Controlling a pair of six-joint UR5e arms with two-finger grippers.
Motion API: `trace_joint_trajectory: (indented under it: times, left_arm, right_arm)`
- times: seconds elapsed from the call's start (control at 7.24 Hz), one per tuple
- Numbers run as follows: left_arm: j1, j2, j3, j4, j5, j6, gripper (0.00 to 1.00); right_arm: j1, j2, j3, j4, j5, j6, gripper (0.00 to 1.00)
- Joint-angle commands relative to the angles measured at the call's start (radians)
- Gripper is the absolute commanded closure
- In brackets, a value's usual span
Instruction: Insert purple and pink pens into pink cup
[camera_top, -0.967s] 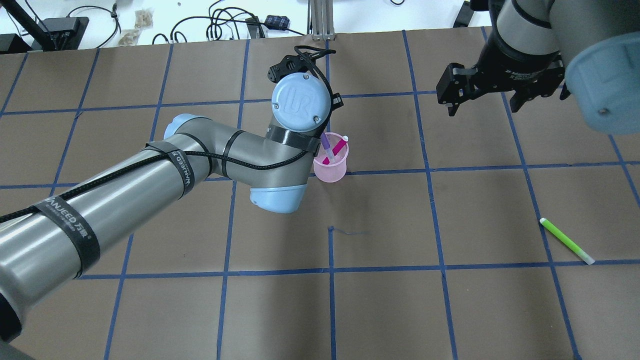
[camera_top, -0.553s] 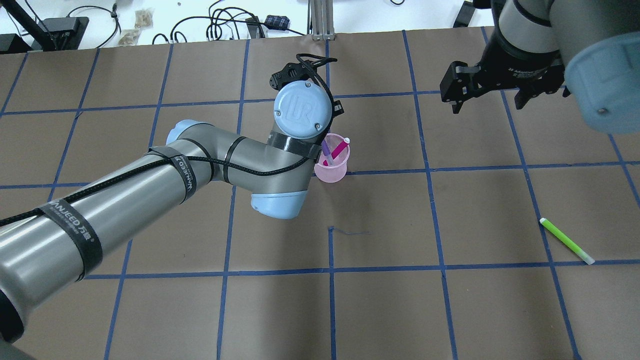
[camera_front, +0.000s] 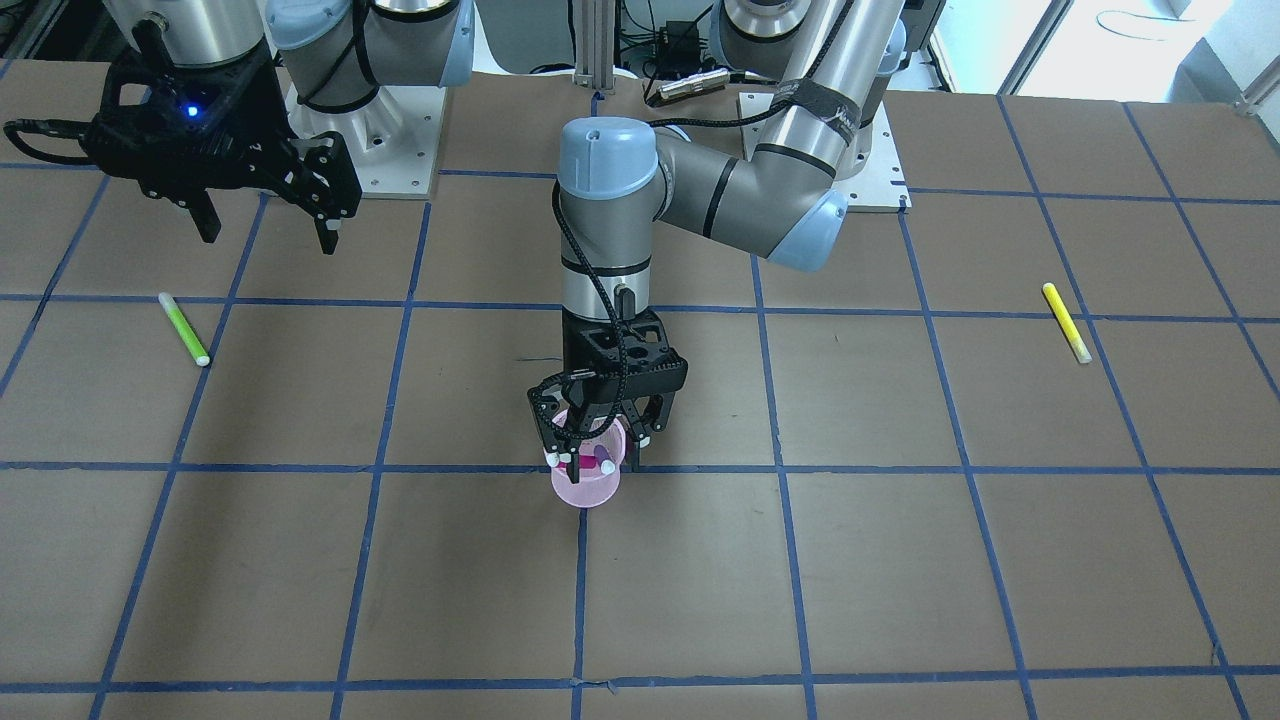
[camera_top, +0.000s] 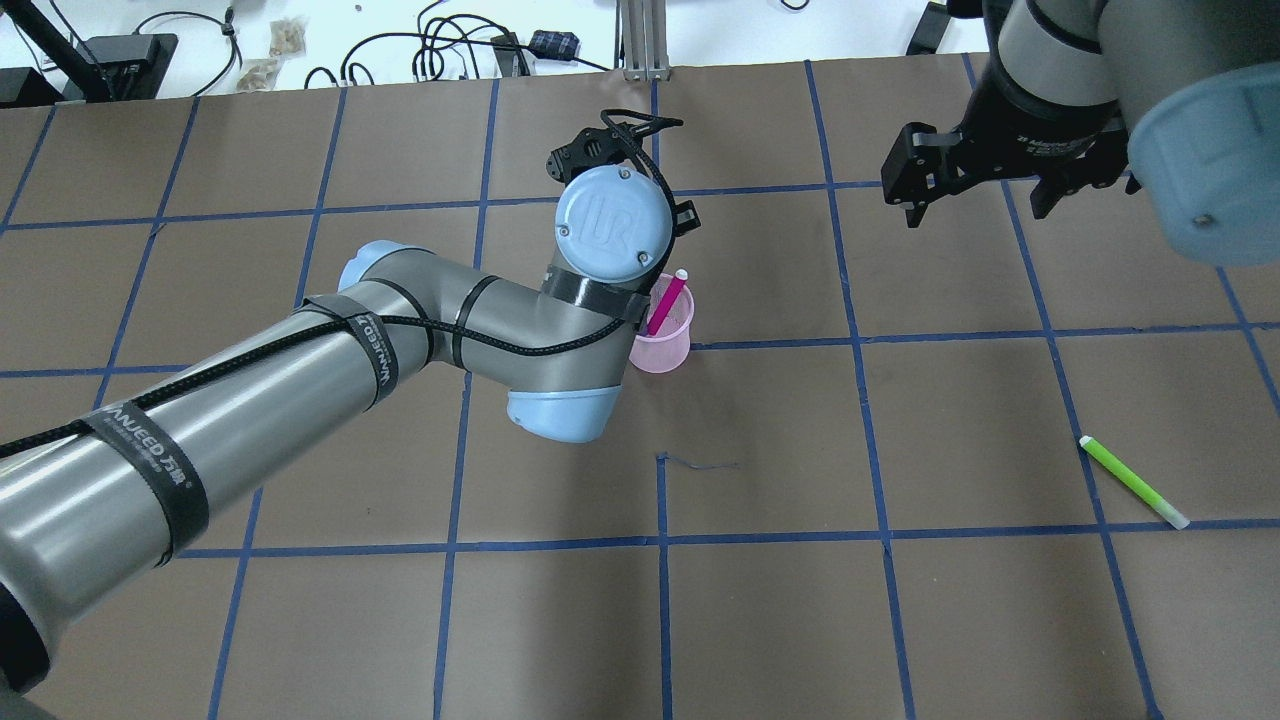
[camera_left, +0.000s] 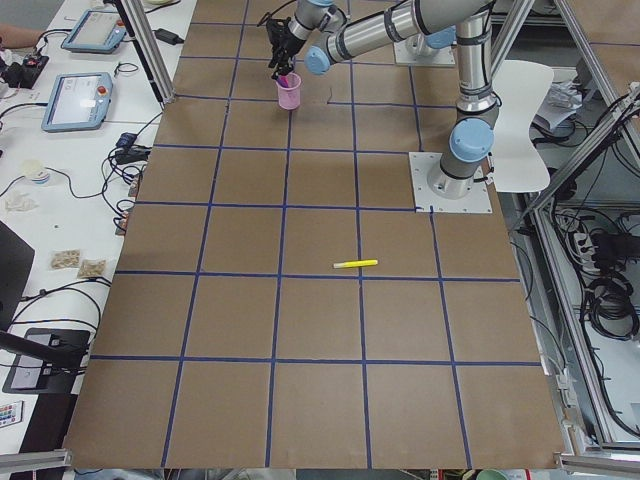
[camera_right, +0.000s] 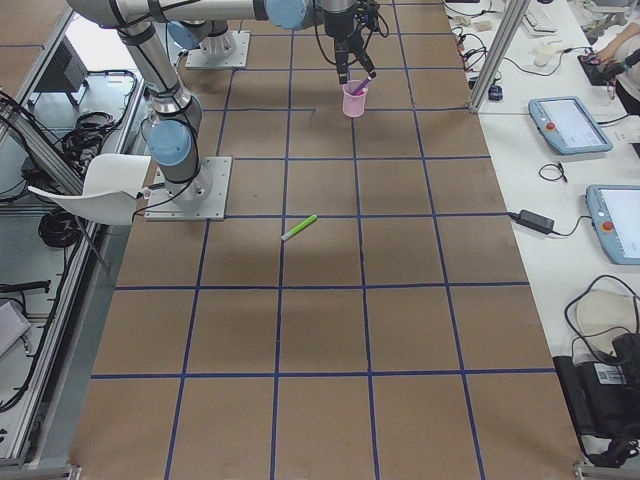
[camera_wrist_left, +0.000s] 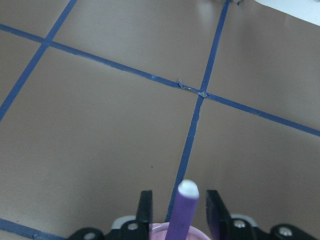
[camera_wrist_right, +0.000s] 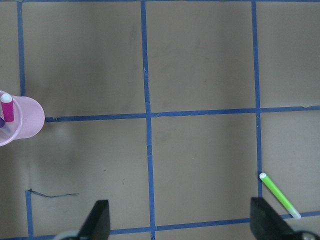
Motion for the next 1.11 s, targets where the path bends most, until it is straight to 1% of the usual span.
trace_joint_trajectory:
  times: [0.0, 0.14, 0.28, 0.41, 0.55, 0.69, 0.83, 0.97]
  left_arm:
    - [0.001, 0.012, 0.013, 0.001, -0.001, 0.009, 0.0]
    - [0.012, 0.034, 0.02, -0.009, -0.007, 0.014, 0.0]
    - [0.029, 0.04, 0.048, -0.078, -0.013, 0.026, 0.0]
    - [0.073, 0.052, 0.109, -0.198, -0.019, 0.042, 0.0]
    - [0.131, 0.073, 0.184, -0.374, -0.078, 0.153, 0.0]
    - [0.194, 0.098, 0.253, -0.572, -0.174, 0.217, 0.0]
    - [0.263, 0.119, 0.275, -0.686, -0.308, 0.297, 0.0]
    - [0.332, 0.145, 0.279, -0.766, -0.339, 0.353, 0.0]
  right_arm:
    - [0.0, 0.001, 0.001, 0.005, 0.0, 0.0, 0.0]
    - [0.0, 0.001, 0.001, 0.005, 0.0, 0.0, 0.0]
    - [0.0, 0.001, 0.001, 0.006, 0.0, 0.0, 0.0]
    - [-0.002, 0.003, 0.001, 0.006, 0.0, 0.0, 0.0]
    - [-0.002, 0.003, 0.001, 0.008, 0.0, 0.0, 0.0]
    - [-0.002, 0.004, 0.001, 0.009, 0.0, 0.0, 0.0]
    - [-0.002, 0.004, 0.001, 0.008, 0.0, 0.0, 0.0]
    - [-0.002, 0.004, 0.001, 0.009, 0.0, 0.0, 0.0]
